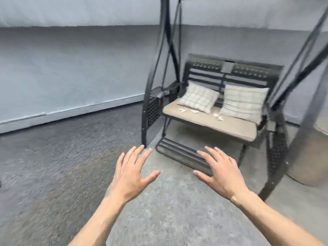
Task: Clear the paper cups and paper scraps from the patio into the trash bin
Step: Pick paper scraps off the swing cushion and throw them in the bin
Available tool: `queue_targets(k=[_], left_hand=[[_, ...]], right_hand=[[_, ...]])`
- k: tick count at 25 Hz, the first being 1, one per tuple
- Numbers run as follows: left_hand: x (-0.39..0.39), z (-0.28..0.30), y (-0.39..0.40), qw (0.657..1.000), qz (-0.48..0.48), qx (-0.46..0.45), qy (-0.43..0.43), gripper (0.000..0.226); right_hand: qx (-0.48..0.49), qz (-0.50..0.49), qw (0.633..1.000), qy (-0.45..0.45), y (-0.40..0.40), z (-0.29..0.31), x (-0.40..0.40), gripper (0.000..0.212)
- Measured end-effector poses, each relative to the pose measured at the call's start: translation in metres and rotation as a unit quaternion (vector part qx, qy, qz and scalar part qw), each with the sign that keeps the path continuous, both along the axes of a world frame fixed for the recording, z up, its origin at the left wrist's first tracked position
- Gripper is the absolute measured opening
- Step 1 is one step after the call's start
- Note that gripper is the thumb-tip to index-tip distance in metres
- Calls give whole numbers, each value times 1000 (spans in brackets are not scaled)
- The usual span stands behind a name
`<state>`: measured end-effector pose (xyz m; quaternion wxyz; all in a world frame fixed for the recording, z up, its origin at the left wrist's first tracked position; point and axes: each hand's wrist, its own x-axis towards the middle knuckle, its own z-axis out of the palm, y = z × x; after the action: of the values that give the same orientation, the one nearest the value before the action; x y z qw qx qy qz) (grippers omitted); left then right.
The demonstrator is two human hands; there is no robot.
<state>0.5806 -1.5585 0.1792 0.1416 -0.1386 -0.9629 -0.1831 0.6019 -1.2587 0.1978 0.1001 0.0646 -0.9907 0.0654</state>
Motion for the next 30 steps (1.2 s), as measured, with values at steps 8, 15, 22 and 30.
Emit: queue_targets(k=[8, 15, 22, 30], left_hand=[[-18, 18, 207, 984, -174, 1, 38, 79], [-4, 18, 394, 960, -279, 8, 40, 77], [3, 13, 527, 944, -329, 13, 37, 75], [-51, -8, 566, 948, -317, 4, 17, 77]], right_hand=[[-14, -161, 986, 28, 179, 8, 84, 75], [-14, -266, 963, 41, 334, 11, 151, 73], [-8, -356, 934, 43, 440, 5, 210, 70], [-26, -363, 931, 22, 481, -20, 164, 70]])
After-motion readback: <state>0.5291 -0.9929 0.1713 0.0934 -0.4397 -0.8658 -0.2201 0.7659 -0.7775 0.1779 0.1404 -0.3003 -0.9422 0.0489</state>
